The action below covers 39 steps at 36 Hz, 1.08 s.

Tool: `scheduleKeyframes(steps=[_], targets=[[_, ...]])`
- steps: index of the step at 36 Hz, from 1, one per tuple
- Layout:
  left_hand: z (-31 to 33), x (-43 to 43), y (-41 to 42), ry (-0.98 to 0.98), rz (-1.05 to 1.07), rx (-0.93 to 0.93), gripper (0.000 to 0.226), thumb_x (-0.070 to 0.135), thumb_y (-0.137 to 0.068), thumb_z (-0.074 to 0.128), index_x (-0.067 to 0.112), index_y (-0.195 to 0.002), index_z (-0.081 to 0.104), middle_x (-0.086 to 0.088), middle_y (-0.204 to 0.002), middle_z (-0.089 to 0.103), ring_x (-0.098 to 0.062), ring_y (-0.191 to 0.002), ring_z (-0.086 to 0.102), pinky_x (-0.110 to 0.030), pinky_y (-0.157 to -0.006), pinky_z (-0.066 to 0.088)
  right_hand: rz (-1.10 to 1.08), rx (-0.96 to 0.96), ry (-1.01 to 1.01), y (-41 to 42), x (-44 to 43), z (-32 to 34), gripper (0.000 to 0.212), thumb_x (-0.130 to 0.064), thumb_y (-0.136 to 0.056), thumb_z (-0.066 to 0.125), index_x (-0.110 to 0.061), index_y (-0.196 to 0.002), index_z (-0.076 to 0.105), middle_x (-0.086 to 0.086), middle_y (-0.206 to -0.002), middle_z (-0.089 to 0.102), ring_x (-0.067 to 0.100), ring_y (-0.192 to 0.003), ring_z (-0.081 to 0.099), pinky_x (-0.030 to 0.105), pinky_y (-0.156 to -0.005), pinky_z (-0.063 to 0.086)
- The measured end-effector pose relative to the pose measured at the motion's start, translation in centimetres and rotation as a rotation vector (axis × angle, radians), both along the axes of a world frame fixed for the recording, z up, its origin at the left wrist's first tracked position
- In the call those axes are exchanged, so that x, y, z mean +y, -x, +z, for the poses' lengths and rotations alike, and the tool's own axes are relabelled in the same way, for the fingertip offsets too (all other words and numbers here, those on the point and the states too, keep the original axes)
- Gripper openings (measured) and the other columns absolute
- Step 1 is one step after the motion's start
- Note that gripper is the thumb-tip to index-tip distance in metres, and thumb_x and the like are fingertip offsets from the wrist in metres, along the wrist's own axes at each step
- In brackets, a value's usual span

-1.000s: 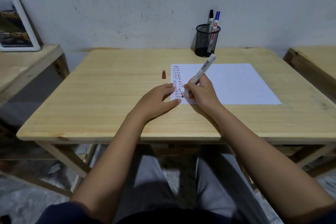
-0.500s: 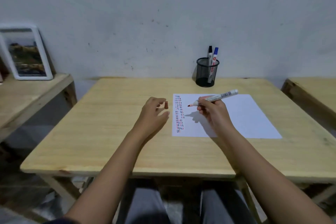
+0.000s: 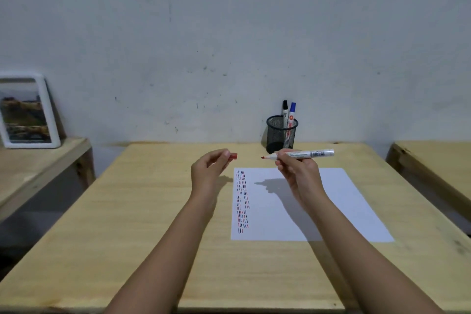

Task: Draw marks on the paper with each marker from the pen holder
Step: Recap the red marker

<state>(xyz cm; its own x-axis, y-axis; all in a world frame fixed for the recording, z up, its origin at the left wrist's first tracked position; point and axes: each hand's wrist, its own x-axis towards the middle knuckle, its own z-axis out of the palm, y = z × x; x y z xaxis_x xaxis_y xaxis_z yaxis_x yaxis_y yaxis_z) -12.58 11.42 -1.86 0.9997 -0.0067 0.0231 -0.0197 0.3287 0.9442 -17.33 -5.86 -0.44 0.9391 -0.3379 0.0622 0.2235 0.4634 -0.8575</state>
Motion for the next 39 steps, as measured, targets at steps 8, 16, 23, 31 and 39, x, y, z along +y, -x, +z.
scheduleKeyframes(steps=[8,16,23,31,39], targets=[[1.4,-3.0,-0.3,0.445,-0.092,0.100,0.003,0.003,-0.084,0.064,0.005,-0.084,0.066,-0.009,-0.083,0.076,-0.013,-0.082,0.073,-0.016,-0.078,0.056,-0.004,-0.095,-0.041,-1.3,0.0,1.6,0.010,0.001,-0.085,0.060,-0.006,-0.080,0.064,0.002,-0.063,0.064,0.008,-0.057,0.060,0.012,-0.058,0.052],[1.2,-4.4,-0.5,0.403,-0.158,0.072,0.009,0.004,-0.084,0.064,0.001,-0.092,0.067,-0.010,-0.087,0.075,-0.014,-0.087,0.072,-0.016,-0.078,0.056,-0.006,-0.115,0.000,-1.6,-0.1,1.6,0.012,0.001,-0.085,0.060,-0.008,-0.078,0.064,0.000,-0.061,0.065,0.008,-0.057,0.060,0.013,-0.059,0.052],[1.2,-5.0,-0.3,0.338,-0.213,0.046,0.008,0.003,-0.085,0.062,0.001,-0.090,0.068,-0.008,-0.082,0.076,-0.013,-0.082,0.072,-0.016,-0.078,0.056,0.026,-0.095,0.048,-1.6,-0.5,1.1,0.010,0.000,-0.084,0.061,-0.009,-0.080,0.064,0.002,-0.066,0.067,0.009,-0.060,0.062,0.014,-0.062,0.053],[1.5,-5.2,-0.1,0.203,-0.211,-0.026,0.008,0.007,-0.084,0.065,0.004,-0.090,0.068,-0.004,-0.076,0.076,-0.010,-0.074,0.072,-0.014,-0.072,0.055,0.061,-0.112,0.081,-1.8,-0.7,0.9,0.007,0.000,-0.085,0.060,-0.006,-0.084,0.062,0.002,-0.066,0.067,0.009,-0.060,0.062,0.016,-0.062,0.053],[0.8,-4.7,-0.5,0.180,-0.125,-0.059,0.011,0.009,-0.084,0.065,0.004,-0.094,0.068,-0.003,-0.079,0.076,-0.012,-0.077,0.071,-0.014,-0.072,0.055,0.119,-0.106,0.161,-1.8,-0.2,1.5,0.009,0.003,-0.082,0.063,0.000,-0.091,0.061,0.007,-0.073,0.070,0.012,-0.066,0.068,0.017,-0.067,0.056]])
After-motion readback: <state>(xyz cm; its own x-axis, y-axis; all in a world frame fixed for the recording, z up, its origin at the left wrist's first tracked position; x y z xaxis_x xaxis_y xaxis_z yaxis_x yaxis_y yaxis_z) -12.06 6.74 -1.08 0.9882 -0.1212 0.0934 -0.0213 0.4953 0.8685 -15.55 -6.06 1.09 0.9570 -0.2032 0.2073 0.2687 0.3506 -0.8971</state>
